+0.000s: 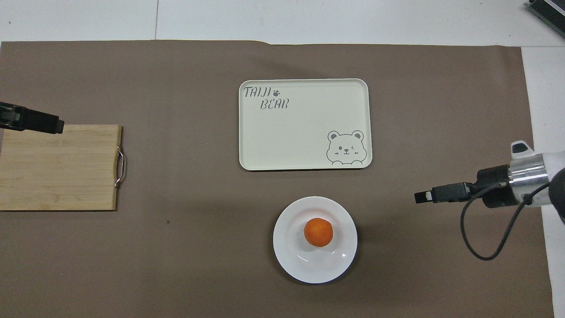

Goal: Place orange and plate with both arms
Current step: 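Lower the right gripper and grasp the white plate's rim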

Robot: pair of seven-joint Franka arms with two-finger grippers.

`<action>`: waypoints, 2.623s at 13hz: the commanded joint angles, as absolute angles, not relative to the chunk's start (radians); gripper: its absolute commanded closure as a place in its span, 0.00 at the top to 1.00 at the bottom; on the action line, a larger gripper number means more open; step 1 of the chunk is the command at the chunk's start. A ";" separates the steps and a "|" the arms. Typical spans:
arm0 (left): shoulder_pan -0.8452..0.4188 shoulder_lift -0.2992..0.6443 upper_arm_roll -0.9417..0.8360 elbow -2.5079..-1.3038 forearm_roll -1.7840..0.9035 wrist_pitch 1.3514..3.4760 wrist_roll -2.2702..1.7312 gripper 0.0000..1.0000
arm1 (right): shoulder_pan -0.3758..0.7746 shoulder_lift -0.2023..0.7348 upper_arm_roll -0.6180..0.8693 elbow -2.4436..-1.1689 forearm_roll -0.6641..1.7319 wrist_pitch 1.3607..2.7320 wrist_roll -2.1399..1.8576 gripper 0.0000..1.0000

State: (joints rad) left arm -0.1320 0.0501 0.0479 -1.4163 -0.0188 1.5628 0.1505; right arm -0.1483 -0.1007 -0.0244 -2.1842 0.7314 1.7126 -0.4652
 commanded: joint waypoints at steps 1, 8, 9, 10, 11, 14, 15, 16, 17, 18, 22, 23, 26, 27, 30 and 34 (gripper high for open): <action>-0.117 0.092 0.035 -1.333 -0.017 1.493 0.164 1.00 | -0.158 -0.164 -0.017 -2.301 0.810 1.750 -0.530 1.00; -0.130 -0.044 0.037 -1.515 -0.018 1.451 0.156 1.00 | -0.123 -0.176 -0.015 -2.491 0.949 1.856 -0.644 1.00; -0.130 -0.049 0.037 -1.525 -0.018 1.451 0.155 1.00 | -0.109 -0.178 -0.015 -2.508 0.959 1.876 -0.647 1.00; -0.130 -0.049 0.037 -1.525 -0.017 1.451 0.150 1.00 | -0.091 -0.178 -0.015 -2.526 0.975 1.900 -0.653 1.00; -0.129 -0.051 0.037 -1.526 -0.018 1.447 0.150 1.00 | -0.083 -0.176 -0.014 -2.543 0.995 1.917 -0.661 1.00; -0.130 -0.049 0.035 -1.525 -0.017 1.443 0.150 1.00 | -0.051 -0.149 -0.014 -2.606 1.080 1.969 -0.756 1.00; -0.130 -0.049 0.037 -1.525 -0.017 1.445 0.152 1.00 | -0.042 -0.141 -0.014 -2.618 1.101 1.992 -0.779 1.00; -0.130 -0.049 0.037 -1.526 -0.015 1.448 0.150 1.00 | -0.025 -0.138 -0.014 -2.628 1.107 2.002 -0.779 1.00; -0.130 -0.055 0.035 -1.540 -0.015 1.437 0.153 1.00 | -0.020 -0.135 -0.014 -2.631 1.127 2.003 -0.779 1.00; -0.132 -0.096 0.031 -1.607 -0.015 1.457 0.152 1.00 | -0.018 -0.127 -0.014 -2.637 1.141 2.003 -0.779 1.00; -0.130 -0.133 0.026 -1.669 -0.015 1.489 0.144 1.00 | 0.002 -0.121 -0.014 -2.669 1.157 2.019 -0.796 1.00; -0.130 -0.133 0.028 -1.669 -0.015 1.489 0.149 1.00 | 0.003 -0.121 -0.014 -2.674 1.157 2.019 -0.799 1.00; -0.130 -0.100 0.028 -1.632 -0.008 1.477 0.153 1.00 | 0.023 -0.101 -0.014 -2.688 1.202 2.035 -0.818 1.00; -0.132 -0.078 0.026 -1.605 -0.009 1.473 0.155 1.00 | 0.050 -0.101 -0.014 -2.691 1.233 2.052 -0.818 1.00; -0.130 -0.040 0.026 -1.560 -0.014 1.470 0.155 1.00 | 0.136 -0.086 -0.014 -2.704 1.337 2.115 -0.819 1.00; -0.130 0.038 0.026 -1.459 -0.015 1.407 0.155 1.00 | 0.138 -0.089 -0.014 -2.712 1.338 2.118 -0.821 1.00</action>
